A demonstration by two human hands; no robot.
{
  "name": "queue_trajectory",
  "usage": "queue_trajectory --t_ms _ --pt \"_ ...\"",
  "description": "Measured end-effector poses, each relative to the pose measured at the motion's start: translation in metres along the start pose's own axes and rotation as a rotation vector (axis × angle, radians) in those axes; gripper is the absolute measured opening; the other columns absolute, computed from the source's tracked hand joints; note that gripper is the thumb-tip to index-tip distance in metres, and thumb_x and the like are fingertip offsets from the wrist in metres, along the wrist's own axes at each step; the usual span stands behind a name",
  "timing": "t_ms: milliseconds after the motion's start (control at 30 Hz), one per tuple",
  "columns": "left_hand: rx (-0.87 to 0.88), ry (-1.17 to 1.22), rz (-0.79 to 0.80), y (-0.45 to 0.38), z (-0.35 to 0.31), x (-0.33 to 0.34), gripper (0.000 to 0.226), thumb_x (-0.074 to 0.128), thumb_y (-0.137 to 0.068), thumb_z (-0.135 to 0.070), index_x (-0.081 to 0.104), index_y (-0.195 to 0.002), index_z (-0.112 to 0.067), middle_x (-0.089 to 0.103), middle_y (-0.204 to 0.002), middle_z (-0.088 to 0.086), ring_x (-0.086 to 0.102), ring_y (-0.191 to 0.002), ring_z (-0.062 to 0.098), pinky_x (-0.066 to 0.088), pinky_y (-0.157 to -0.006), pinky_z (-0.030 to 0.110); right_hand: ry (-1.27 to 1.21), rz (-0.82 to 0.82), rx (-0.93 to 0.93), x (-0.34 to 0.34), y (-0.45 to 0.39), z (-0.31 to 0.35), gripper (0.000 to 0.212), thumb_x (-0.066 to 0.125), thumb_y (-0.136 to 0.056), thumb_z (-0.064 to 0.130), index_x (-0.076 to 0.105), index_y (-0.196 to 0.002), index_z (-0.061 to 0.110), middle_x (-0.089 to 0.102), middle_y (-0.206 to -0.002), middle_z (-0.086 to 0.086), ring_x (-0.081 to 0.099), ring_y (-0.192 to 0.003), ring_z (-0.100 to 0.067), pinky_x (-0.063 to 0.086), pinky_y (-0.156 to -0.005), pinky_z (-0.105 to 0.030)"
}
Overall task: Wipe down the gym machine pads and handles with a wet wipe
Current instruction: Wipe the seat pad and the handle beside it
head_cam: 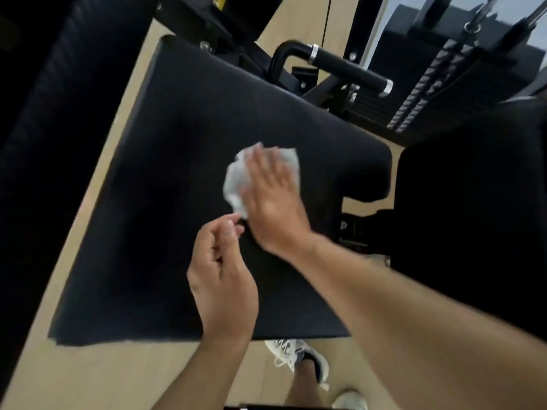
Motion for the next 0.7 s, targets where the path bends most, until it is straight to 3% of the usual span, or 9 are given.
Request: queue_trajectory --t_ms 33,100,200,267,400,567,633,700 --pt "0.014 -0.021 -0.02 0.007 0.0 -0.01 0.028 0.044 -0.107 -0.026 0.07 -0.097 -0.024 0.069 -0.084 -0.015 0.064 -0.084 -0.003 0.046 -0.071 0.007 0.008 0.015 -0.086 0.013 0.024 0.024 0.061 0.034 -0.111 0.035 0.012 -0.164 0.013 0.0 -0.171 -0.005 -0.008 -0.158 -0.024 -0.005 -0.129 -0.042" --pt "0.009 -0.036 -0.045 0.021 0.004 -0.029 0.034 0.042 -0.108 -0.025 0.066 -0.084 -0.018 0.061 -0.069 -0.008 0.056 -0.065 0.001 0.044 -0.06 0.011 0.074 0.026 -0.206 0.034 0.081 0.044 0.059 0.036 -0.111 0.037 0.016 -0.164 0.016 0.005 -0.172 -0.003 -0.005 -0.159 -0.022 0.005 -0.129 -0.045" --pt "-0.007 -0.068 0.009 0.043 0.019 -0.044 0.041 0.044 -0.107 -0.027 0.061 -0.073 -0.011 0.049 -0.055 -0.005 0.043 -0.052 0.005 0.038 -0.05 0.015 0.16 0.058 -0.287 0.052 0.166 0.032 0.058 0.032 -0.111 0.036 0.016 -0.164 0.019 0.006 -0.172 0.0 0.002 -0.159 -0.022 0.018 -0.126 -0.046" --pt "0.038 -0.168 0.106 0.064 0.034 -0.044 0.041 0.047 -0.105 -0.028 0.058 -0.068 -0.013 0.047 -0.05 -0.007 0.041 -0.047 0.007 0.034 -0.047 0.016 0.147 0.065 -0.234 0.053 0.21 0.004 0.057 0.03 -0.111 0.035 0.015 -0.164 0.022 0.007 -0.172 0.003 0.005 -0.159 -0.02 0.016 -0.125 -0.045" --pt "0.164 -0.412 0.282 0.103 0.075 -0.045 0.04 0.054 -0.101 -0.029 0.053 -0.062 -0.021 0.046 -0.049 -0.011 0.039 -0.043 0.009 0.031 -0.046 0.018 0.089 0.04 0.117 0.045 0.257 -0.068 0.057 0.019 -0.111 0.036 0.005 -0.165 0.022 -0.006 -0.172 0.008 -0.001 -0.159 -0.019 0.001 -0.127 -0.039" --pt "0.343 -0.699 0.233 0.115 0.101 -0.05 0.05 0.042 -0.1 -0.047 0.048 -0.059 -0.019 0.042 -0.046 -0.002 0.043 -0.041 0.017 0.036 -0.042 0.025 -0.089 -0.042 0.52 0.041 0.254 -0.079 0.065 -0.002 -0.101 0.053 -0.009 -0.158 0.023 -0.016 -0.169 0.008 -0.015 -0.157 -0.011 -0.007 -0.128 -0.034" --pt "0.463 -0.776 0.165 0.118 0.098 -0.044 0.049 0.042 -0.098 -0.044 0.042 -0.056 -0.02 0.038 -0.044 -0.004 0.038 -0.037 0.018 0.032 -0.039 0.027 -0.119 -0.064 0.492 0.037 0.231 -0.055 0.065 -0.001 -0.101 0.055 -0.011 -0.158 0.024 -0.014 -0.17 0.004 -0.021 -0.155 -0.009 -0.01 -0.127 -0.033" --pt "0.545 -0.868 0.101 0.122 0.096 -0.037 0.048 0.045 -0.098 -0.04 0.044 -0.054 -0.021 0.04 -0.044 -0.003 0.037 -0.035 0.022 0.028 -0.043 0.024 -0.082 0.0 0.249 0.036 0.195 -0.025 0.064 0.003 -0.106 0.052 -0.009 -0.161 0.022 -0.015 -0.171 0.004 -0.024 -0.154 -0.01 -0.014 -0.126 -0.033"
Point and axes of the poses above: each hand's wrist, its own y-axis away from the middle knuckle, its own x-axis out of the palm, z = x × y, the point moved 8 cm from there along -y, towards the middle knuckle
